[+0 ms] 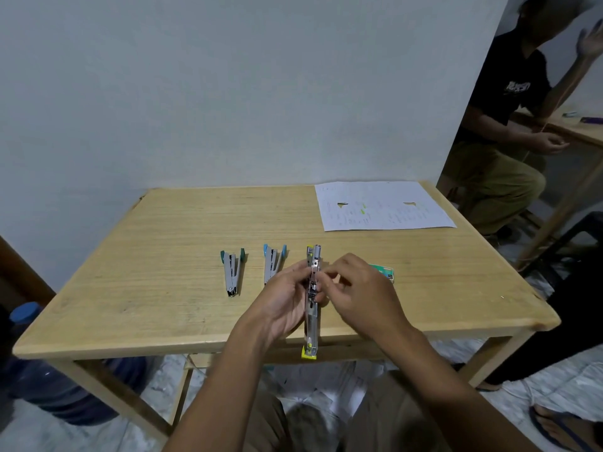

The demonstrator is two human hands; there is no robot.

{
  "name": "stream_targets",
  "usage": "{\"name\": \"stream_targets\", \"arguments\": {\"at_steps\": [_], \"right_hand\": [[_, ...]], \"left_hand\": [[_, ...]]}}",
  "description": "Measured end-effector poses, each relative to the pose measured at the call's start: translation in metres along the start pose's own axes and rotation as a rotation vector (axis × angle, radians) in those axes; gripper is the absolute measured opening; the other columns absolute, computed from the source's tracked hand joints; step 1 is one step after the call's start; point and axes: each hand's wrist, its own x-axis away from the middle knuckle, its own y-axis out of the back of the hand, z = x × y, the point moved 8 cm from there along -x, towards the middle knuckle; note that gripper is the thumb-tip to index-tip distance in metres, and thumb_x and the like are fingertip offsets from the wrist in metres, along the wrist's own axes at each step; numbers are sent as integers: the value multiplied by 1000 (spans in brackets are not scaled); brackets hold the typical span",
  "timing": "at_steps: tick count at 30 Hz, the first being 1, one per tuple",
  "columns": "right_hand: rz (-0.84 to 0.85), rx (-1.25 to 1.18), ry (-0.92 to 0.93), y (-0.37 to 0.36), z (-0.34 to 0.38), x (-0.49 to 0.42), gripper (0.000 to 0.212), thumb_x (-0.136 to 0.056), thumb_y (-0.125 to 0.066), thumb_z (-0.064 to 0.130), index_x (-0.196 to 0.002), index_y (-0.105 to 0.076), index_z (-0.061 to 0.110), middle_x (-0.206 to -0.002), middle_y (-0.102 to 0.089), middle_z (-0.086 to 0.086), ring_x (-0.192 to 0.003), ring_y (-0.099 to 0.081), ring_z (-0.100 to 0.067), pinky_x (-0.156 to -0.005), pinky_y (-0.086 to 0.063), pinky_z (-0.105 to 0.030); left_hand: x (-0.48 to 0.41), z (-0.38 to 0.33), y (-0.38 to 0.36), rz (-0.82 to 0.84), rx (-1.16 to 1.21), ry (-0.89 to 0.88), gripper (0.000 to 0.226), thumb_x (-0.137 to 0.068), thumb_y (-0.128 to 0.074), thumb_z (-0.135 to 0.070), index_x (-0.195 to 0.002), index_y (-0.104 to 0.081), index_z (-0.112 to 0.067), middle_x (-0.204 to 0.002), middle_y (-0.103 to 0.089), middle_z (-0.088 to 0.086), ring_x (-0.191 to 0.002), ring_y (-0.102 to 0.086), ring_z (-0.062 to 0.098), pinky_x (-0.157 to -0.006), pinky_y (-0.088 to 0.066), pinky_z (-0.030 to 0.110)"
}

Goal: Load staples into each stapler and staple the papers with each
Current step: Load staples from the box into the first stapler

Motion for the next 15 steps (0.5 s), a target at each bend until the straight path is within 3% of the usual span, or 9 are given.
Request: {"name": "stream_targets", "arguments": {"at_steps": [2,5,9,12,15], "right_hand": [[143,-74,41,-8,7,10,19,-86,-62,50,-93,-67,33,-88,-57,15,-66,-57,-5,-61,-51,-30],[341,-83,170,-15,19,26,35,-80,-67,60,-102,-62,33,-96,-47,21,-75,-56,-3,-67,-52,-31],[457,1,308,-20,25,38,64,-69,-70,72,-117,-58,32,-116,-51,15,-88,-56,-8,-75,-48,-27],[456,61,406,-26,27,40,58,-72,-73,62,-118,-58,29,-119,-53,8,-90,-58,-14,-74,-51,-31],[364,-60,461,-17,32,40,40,-77,-76,40,-110,-66,20,-113,-61,4,-90,-63,-15,-68,-55,-36]], "left_hand": [[-1,1,5,-23,11,14,32,-100,-39,-5,-129,-50,5,-103,-63,22,-84,-61,27,-73,-57,36],[-1,1,3,-18,51,28,30,-101,-37,-6,-128,-47,0,-94,-58,18,-78,-56,23,-68,-51,33],[1,0,0,-20,86,39,20,-103,-33,-7,-115,-48,-2,-82,-55,13,-70,-55,19,-59,-51,25],[2,0,-1,-16,88,39,19,-103,-33,-8,-111,-49,-2,-81,-54,13,-69,-53,18,-57,-50,26],[2,-2,-2,-24,109,6,18,-103,-32,-7,-106,-49,-3,-79,-48,11,-68,-47,17,-53,-49,24]]}}
